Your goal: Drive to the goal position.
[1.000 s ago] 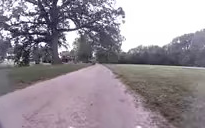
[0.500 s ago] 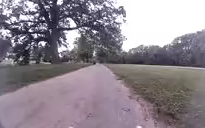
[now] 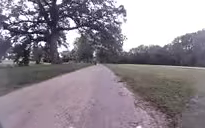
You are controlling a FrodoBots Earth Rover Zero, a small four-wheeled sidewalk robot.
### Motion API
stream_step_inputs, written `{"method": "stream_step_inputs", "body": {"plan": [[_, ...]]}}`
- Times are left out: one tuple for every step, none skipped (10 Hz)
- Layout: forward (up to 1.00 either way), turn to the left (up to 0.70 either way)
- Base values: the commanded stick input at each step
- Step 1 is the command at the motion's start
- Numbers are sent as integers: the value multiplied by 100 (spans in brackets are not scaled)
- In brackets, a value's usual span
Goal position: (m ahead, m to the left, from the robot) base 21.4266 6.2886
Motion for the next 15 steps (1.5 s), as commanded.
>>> {"method": "stream_step_inputs", "body": {"plan": [[70, 0], [70, 0], [70, 0], [70, 0], [70, 0], [70, 0], [70, -1], [70, -11], [70, -14], [70, -14], [70, -14], [70, -14], [70, -7], [70, 0], [70, 0]]}}
